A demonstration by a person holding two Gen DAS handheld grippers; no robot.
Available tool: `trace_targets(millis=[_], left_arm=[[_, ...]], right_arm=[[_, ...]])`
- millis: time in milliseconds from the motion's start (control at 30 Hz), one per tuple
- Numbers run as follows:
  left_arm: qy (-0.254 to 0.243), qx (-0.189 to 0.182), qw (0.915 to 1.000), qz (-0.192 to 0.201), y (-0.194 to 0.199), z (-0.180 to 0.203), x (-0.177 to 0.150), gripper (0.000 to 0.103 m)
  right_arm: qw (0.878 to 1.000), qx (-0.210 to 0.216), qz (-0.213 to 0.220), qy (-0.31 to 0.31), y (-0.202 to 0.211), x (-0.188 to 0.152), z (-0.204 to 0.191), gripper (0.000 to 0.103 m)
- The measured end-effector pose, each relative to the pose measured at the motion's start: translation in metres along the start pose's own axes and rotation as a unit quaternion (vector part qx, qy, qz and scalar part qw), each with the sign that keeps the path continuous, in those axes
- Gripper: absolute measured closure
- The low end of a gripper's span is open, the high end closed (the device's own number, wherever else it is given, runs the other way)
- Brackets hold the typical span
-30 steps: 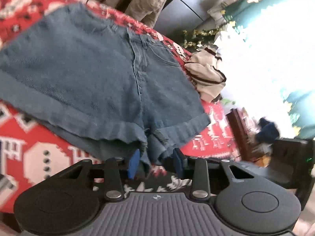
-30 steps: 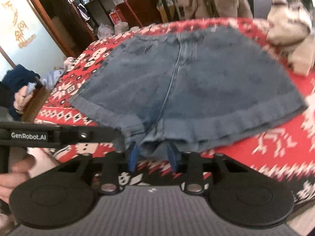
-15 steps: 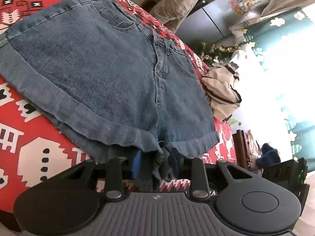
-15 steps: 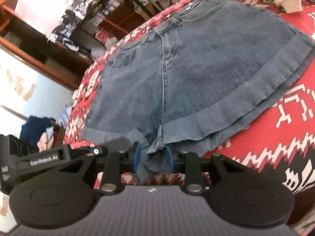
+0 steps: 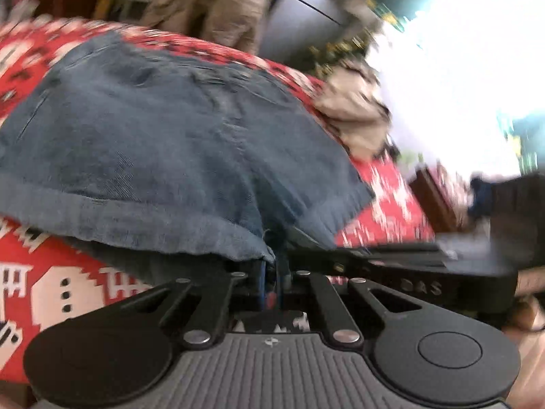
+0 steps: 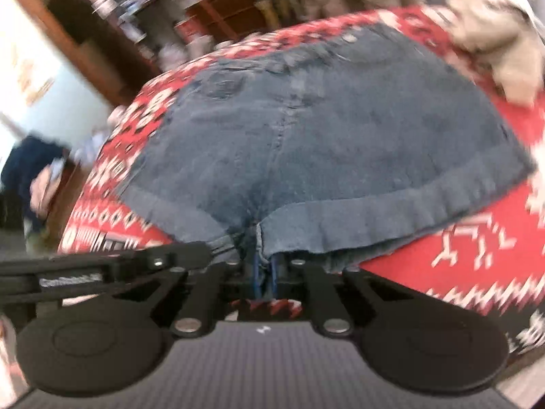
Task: Fold clothes
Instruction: 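Pull the leg hems with both grippers to smooth the shorts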
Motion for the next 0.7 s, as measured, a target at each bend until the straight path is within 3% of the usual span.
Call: trace_targets(millis=[67, 133, 267, 367, 433, 467, 600, 700], left_arm=[[-0.053, 0.032, 0.9981, 0.003, -0.007, 0.014, -0.007, 0.097], [-0.075, 0.049, 0.9960, 0.001, -0.013, 0.017, -0.013, 0.097], [-0.025, 0.033, 0.9991, -0.012, -0.011, -0.004, -0.012, 0.097], [-0.015, 0.026, 0.9995, -0.009, -0.003, -0.008, -0.014, 0.095], [-0.034, 0.036, 0.9987, -0.001, 0.001, 0.000, -0.016, 0.094], [-0.047, 0.043, 0.9980, 0.004, 0.002, 0.005, -0.017, 0.091], [-0.107, 0.074, 0.9910, 0.031, 0.002, 0.034, -0.020, 0.058], [-0.143, 0.098, 0.9839, 0.044, -0.001, 0.049, -0.022, 0.051]], right_arm=[[1.000, 0.000, -0.013, 0.000, -0.006, -0.003, 0.001, 0.096], [1.000, 0.000, -0.027, -0.001, -0.011, -0.006, 0.002, 0.096], [0.999, 0.023, -0.032, -0.029, -0.013, -0.012, 0.011, 0.094], [0.997, 0.044, -0.024, -0.053, -0.009, -0.017, 0.018, 0.088], [0.998, 0.041, -0.020, -0.050, -0.005, -0.019, 0.022, 0.087], [0.998, 0.038, -0.018, -0.048, -0.004, -0.021, 0.023, 0.087], [0.998, 0.030, -0.002, -0.060, 0.008, -0.022, 0.033, 0.081], [0.997, 0.017, 0.012, -0.072, 0.021, -0.023, 0.045, 0.078]])
Point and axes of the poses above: each gripper's, at about its wrist camera, not at the fingertips, and y roughly against the way its jaws point, z to its right, x to its top, the point moved 2 cm from there along -y, roughly the way its jaws point, and after that the axes turned 10 degrees about x, right-handed, at the moved point
